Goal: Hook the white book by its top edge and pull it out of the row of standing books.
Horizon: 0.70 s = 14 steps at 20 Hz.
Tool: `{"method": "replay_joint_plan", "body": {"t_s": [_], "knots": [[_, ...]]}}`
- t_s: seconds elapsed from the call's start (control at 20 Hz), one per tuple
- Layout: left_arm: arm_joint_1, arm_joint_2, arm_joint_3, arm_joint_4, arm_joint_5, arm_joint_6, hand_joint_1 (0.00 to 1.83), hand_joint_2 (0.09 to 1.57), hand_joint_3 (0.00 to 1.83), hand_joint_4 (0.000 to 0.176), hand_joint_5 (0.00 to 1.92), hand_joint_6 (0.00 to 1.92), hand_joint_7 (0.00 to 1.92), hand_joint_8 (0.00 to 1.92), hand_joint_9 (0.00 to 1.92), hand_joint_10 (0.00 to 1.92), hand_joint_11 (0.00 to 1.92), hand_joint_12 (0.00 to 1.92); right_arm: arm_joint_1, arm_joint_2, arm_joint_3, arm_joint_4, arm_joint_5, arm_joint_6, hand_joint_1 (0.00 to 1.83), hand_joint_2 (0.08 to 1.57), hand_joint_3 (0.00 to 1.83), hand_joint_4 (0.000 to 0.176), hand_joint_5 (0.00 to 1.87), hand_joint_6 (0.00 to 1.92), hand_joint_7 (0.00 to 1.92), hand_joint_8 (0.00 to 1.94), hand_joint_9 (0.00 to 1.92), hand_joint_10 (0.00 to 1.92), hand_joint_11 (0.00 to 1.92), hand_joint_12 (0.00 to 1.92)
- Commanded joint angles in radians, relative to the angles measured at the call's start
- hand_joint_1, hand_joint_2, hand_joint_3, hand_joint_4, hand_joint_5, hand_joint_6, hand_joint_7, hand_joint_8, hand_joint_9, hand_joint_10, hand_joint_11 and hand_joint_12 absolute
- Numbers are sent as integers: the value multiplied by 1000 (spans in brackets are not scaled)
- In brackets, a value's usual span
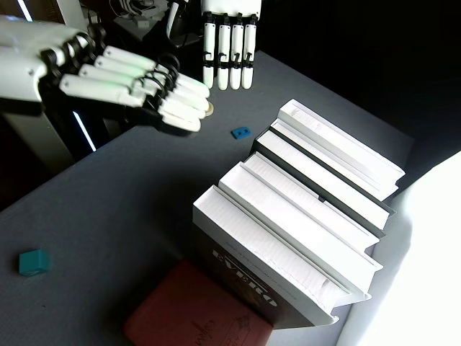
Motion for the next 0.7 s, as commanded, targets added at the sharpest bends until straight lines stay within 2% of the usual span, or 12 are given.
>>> {"method": "replay_joint_plan", "body": {"t_s": [0.0, 0.15, 0.2, 0.3, 0.4, 0.45, 0.55, 0.65], "knots": [[-17, 1, 0, 8, 85, 0, 0, 1217, 9, 0, 23, 3, 22, 6, 17, 5, 17, 58, 19, 2, -4, -40, 143, 0, 84, 1337, 1, 0, 137, 2, 127, 2, 100, 7, 0, 264], [-17, 1, 1, 8, 85, 0, 0, 1215, 6, 0, 32, 5, 26, 6, 25, 6, 28, 71, 1, -15, 13, -79, 187, 16, 124, 1339, 0, 0, 145, 3, 129, 2, 98, 4, 0, 253], [-17, 1, 2, 8, 85, 0, 0, 1218, 1, 0, 33, 0, 28, 0, 27, 0, 5, 138, -9, -20, 24, -113, 204, 39, 123, 1335, 0, 0, 144, 2, 128, 1, 100, 5, 0, 252], [-17, 2, 2, 8, 85, 0, 0, 1222, 1, 0, 32, 0, 26, 1, 24, 0, 0, 153, -32, -35, 46, -168, 245, 82, 88, 1340, 1, 0, 136, 1, 121, 1, 91, 1, 0, 227], [-16, 5, 3, 8, 85, 0, 0, 1221, 1, 0, 32, 0, 23, 0, 28, 1, 0, 211, -72, -38, 55, -130, 264, 136, 108, 1336, 0, 0, 145, 3, 127, 2, 96, 2, 0, 256], [-17, 5, 2, 8, 85, 0, 0, 1219, 0, 0, 28, 0, 17, 0, 23, 0, 0, 216, -118, -42, 63, -122, 318, 126, 99, 1336, 0, 0, 146, 3, 130, 2, 104, 4, 0, 283], [-17, 5, 2, 8, 85, 0, 0, 1222, 1, 0, 36, 2, 25, 2, 30, 2, 0, 236, -121, -43, 73, -134, 397, 119, 87, 1335, 0, 0, 149, 3, 133, 1, 105, 3, 0, 310], [-17, 4, 3, 8, 85, 0, 0, 1220, 0, 0, 46, 5, 31, 4, 36, 4, 0, 242, -121, -45, 77, -142, 397, 118, 86, 1336, 0, 0, 148, 1, 129, 2, 99, 5, 0, 285]]}}
